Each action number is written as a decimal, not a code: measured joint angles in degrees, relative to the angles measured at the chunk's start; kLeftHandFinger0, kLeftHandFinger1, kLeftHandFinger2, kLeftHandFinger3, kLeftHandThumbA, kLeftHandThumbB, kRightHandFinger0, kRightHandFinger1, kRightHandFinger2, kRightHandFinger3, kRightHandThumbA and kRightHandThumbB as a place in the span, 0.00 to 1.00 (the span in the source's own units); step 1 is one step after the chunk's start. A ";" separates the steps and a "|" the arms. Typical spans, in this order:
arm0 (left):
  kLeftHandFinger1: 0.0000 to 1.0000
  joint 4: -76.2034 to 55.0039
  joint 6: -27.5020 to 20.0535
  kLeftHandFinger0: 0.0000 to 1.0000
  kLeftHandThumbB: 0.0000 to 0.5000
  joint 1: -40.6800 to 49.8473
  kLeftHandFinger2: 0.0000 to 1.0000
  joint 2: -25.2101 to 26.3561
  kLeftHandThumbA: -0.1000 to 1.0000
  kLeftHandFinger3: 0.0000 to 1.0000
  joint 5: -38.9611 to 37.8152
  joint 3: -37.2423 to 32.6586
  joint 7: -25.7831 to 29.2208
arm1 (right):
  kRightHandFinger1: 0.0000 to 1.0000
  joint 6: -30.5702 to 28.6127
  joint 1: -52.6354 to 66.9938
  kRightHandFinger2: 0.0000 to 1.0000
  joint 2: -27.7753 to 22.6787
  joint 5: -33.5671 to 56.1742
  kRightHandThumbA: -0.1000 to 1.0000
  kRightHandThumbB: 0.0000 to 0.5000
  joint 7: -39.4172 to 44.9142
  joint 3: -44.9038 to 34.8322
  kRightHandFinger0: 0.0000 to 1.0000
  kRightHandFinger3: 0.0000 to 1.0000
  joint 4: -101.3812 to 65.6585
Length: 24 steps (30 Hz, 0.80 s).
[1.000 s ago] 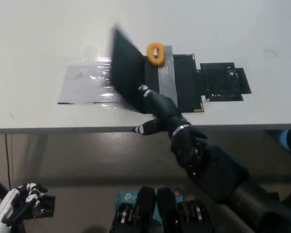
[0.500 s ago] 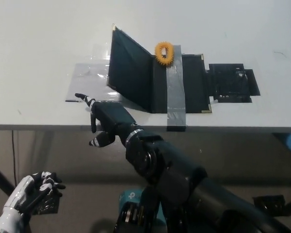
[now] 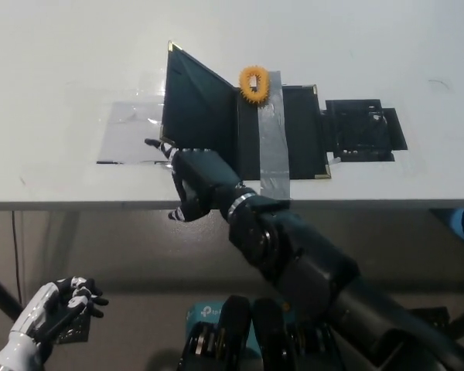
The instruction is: The robot uses its right hand to push the cover of the diary kept in the middle of the desk towards the left to open it
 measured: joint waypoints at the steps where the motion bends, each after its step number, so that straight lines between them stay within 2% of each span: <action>1: 0.55 0.00 0.00 0.51 1.00 0.23 0.29 0.01 0.53 0.40 0.00 0.04 0.00 | 0.83 0.24 0.40 0.88 -0.31 0.10 1.00 0.66 0.71 -0.35 0.76 1.00 -1.85; 2: 0.55 0.00 0.00 0.50 1.00 0.37 0.30 0.01 0.53 0.40 0.00 0.04 0.01 | 0.75 0.38 0.75 0.80 -0.51 0.23 1.00 0.68 1.22 -0.68 0.69 1.00 -3.24; 3: 0.55 0.01 -0.05 0.50 1.00 0.68 0.30 0.00 0.53 0.40 0.02 0.04 0.00 | 0.74 0.80 1.54 0.79 -0.93 0.78 1.00 0.69 2.69 -1.72 0.68 1.00 -6.53; 4: 0.54 0.01 -0.07 0.50 1.00 0.75 0.30 0.01 0.54 0.41 0.02 0.04 0.00 | 0.68 0.89 1.77 0.71 -1.03 0.92 1.00 0.69 3.13 -1.93 0.62 1.00 -7.14; 5: 0.54 0.03 -0.13 0.49 1.00 1.17 0.30 0.04 0.53 0.41 0.02 0.05 0.01 | 0.64 1.55 2.53 0.69 -1.37 1.84 1.00 0.68 4.77 -3.16 0.54 1.00 -11.00; 6: 0.54 0.07 -0.13 0.49 1.00 1.29 0.30 0.01 0.53 0.41 0.02 0.05 0.01 | 0.40 1.92 3.01 0.49 -1.54 2.40 1.00 0.64 5.57 -3.91 0.36 1.00 -13.09; 7: 0.54 0.10 -0.14 0.50 1.00 1.36 0.30 0.01 0.53 0.41 0.02 0.05 0.00 | 0.01 2.29 3.46 0.04 -1.66 2.82 1.00 0.61 6.26 -4.65 0.01 1.00 -14.97; 8: 0.54 0.18 -0.17 0.50 1.00 1.44 0.30 0.02 0.53 0.41 0.02 0.07 0.00 | 0.54 2.97 4.05 0.49 -1.75 3.64 1.00 0.60 7.27 -5.73 0.39 0.99 -17.82; 9: 0.54 0.23 -0.17 0.49 1.00 1.46 0.30 0.03 0.52 0.40 0.01 0.08 0.00 | 0.95 3.87 4.50 0.87 -1.75 4.37 1.00 0.54 8.17 -6.66 0.94 0.98 -20.21; 10: 0.53 0.27 -0.20 0.49 1.00 1.45 0.29 0.02 0.52 0.40 0.01 0.09 0.00 | 1.00 4.54 4.77 1.00 -1.75 5.00 1.00 0.45 8.89 -7.49 1.00 1.00 -21.96; 11: 0.54 0.33 -0.22 0.49 1.00 1.45 0.29 -0.01 0.52 0.40 0.00 0.09 0.00 | 1.00 5.53 5.18 1.00 -1.75 6.14 1.00 0.43 9.95 -8.84 1.00 1.00 -24.54; 13: 0.53 0.40 -0.22 0.49 1.00 1.45 0.30 -0.03 0.52 0.40 -0.01 0.10 0.00 | 1.00 7.38 5.83 1.00 -1.68 8.16 1.00 0.46 11.17 -11.24 1.00 1.00 -28.41; 14: 0.53 0.42 -0.22 0.50 1.00 1.46 0.29 -0.04 0.52 0.40 -0.01 0.10 0.00 | 1.00 8.58 6.22 1.00 -1.68 9.41 1.00 0.54 11.95 -12.85 1.00 1.00 -30.67; 15: 0.53 0.43 -0.22 0.50 1.00 1.45 0.29 -0.04 0.52 0.40 -0.02 0.10 0.01 | 1.00 9.72 6.52 1.00 -1.68 10.80 1.00 0.45 12.53 -14.42 1.00 1.00 -32.94; 17: 0.53 0.44 -0.21 0.50 1.00 1.46 0.28 -0.07 0.51 0.40 -0.03 0.11 0.01 | 1.00 11.09 7.29 1.00 -1.76 12.95 1.00 0.46 13.31 -17.24 1.00 1.00 -36.30; 18: 0.52 0.45 -0.21 0.50 1.00 1.45 0.27 -0.09 0.51 0.39 -0.05 0.11 0.01 | 1.00 11.73 7.69 1.00 -1.83 14.00 1.00 0.38 13.47 -18.28 0.98 1.00 -37.51; 19: 0.51 0.45 -0.21 0.49 1.00 1.45 0.27 -0.13 0.51 0.39 -0.06 0.11 0.02 | 1.00 12.21 8.39 1.00 -2.08 15.05 1.00 0.35 13.63 -19.75 0.94 1.00 -38.95; 20: 0.51 0.47 -0.20 0.48 1.00 1.46 0.27 -0.19 0.51 0.39 -0.07 0.11 0.02 | 0.94 12.75 9.13 0.96 -2.31 16.27 1.00 0.36 13.72 -20.98 0.89 1.00 -40.63; 21: 0.51 0.52 -0.21 0.49 1.00 1.45 0.27 -0.23 0.51 0.40 -0.09 0.11 0.02 | 0.84 13.20 10.09 0.88 -2.64 17.45 1.00 0.31 13.83 -22.36 0.81 0.95 -42.10; 22: 0.52 0.53 -0.21 0.50 1.00 1.45 0.28 -0.30 0.51 0.40 -0.13 0.12 0.02 | 0.78 13.72 11.36 0.84 -3.06 18.72 1.00 0.32 13.94 -24.10 0.73 0.92 -43.75; 24: 0.52 0.54 -0.19 0.49 1.00 1.50 0.28 -0.40 0.51 0.40 -0.17 0.16 0.02 | 0.66 14.45 13.74 0.73 -3.56 20.89 1.00 0.22 14.00 -27.11 0.60 0.85 -45.77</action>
